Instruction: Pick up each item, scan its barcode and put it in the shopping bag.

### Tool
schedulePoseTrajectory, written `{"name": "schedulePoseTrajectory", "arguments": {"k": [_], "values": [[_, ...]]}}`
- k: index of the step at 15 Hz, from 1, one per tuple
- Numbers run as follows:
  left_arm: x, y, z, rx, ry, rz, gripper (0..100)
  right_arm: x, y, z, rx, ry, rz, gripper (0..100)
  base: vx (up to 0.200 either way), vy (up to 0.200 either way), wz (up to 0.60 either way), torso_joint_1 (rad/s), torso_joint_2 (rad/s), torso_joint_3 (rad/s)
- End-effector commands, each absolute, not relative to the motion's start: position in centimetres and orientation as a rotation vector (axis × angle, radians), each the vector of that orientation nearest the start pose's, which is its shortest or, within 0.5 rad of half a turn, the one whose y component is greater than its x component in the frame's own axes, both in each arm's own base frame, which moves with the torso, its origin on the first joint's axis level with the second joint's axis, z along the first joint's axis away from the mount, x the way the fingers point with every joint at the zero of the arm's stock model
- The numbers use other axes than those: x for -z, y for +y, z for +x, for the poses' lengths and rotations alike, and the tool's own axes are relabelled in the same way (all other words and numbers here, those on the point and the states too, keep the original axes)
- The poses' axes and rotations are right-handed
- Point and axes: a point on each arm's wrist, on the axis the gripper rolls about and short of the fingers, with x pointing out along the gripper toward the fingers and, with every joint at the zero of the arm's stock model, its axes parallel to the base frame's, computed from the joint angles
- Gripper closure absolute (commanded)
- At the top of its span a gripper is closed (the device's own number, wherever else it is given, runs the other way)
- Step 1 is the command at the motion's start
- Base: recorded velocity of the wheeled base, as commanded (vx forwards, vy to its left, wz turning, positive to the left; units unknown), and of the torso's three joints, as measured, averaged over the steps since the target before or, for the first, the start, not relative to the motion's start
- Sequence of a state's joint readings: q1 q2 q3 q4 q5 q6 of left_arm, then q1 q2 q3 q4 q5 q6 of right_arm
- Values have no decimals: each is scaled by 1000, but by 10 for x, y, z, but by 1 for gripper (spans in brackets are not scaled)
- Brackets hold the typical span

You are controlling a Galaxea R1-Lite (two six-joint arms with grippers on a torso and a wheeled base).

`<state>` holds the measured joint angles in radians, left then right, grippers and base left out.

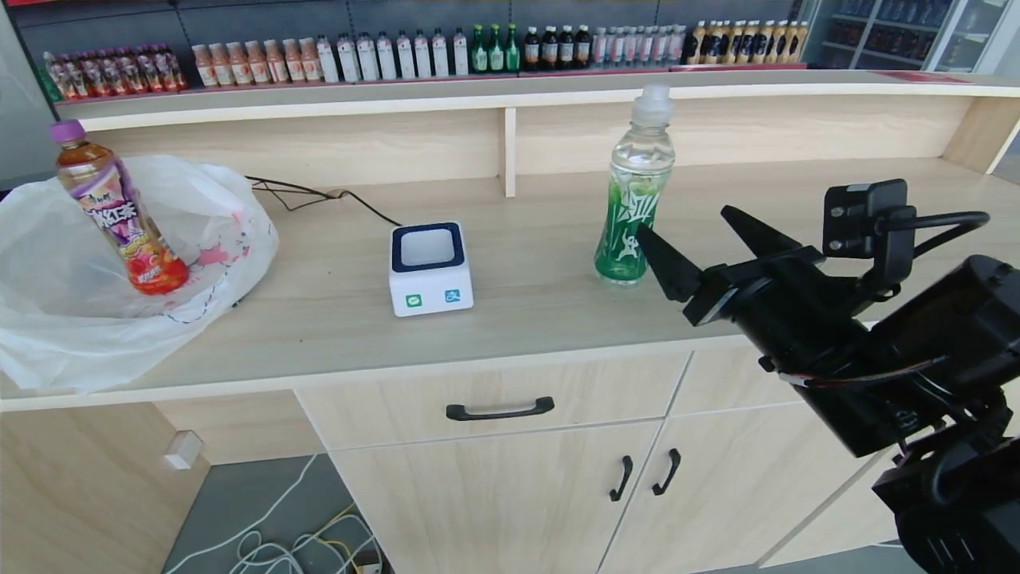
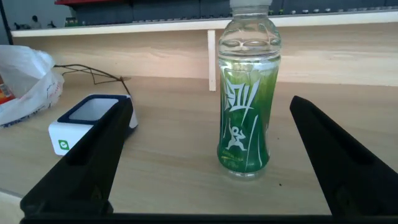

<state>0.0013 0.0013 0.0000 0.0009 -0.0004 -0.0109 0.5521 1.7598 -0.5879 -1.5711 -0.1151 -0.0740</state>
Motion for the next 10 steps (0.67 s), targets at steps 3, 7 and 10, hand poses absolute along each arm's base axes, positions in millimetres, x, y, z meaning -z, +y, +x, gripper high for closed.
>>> {"name": "schedulePoseTrajectory", "arguments": {"k": [3,7,10], "values": [[-75,0,-23,0,3,-9,0,-199,147,245,-416,-379,54,0,0,0,0,0,0,0],[-75,0,-23,-2,3,-6,0,-193,140,244,-398,-354,39,0,0,0,0,0,0,0],[-75,0,-23,-2,3,-6,0,-209,144,261,-389,-343,30,0,0,0,0,0,0,0]]}}
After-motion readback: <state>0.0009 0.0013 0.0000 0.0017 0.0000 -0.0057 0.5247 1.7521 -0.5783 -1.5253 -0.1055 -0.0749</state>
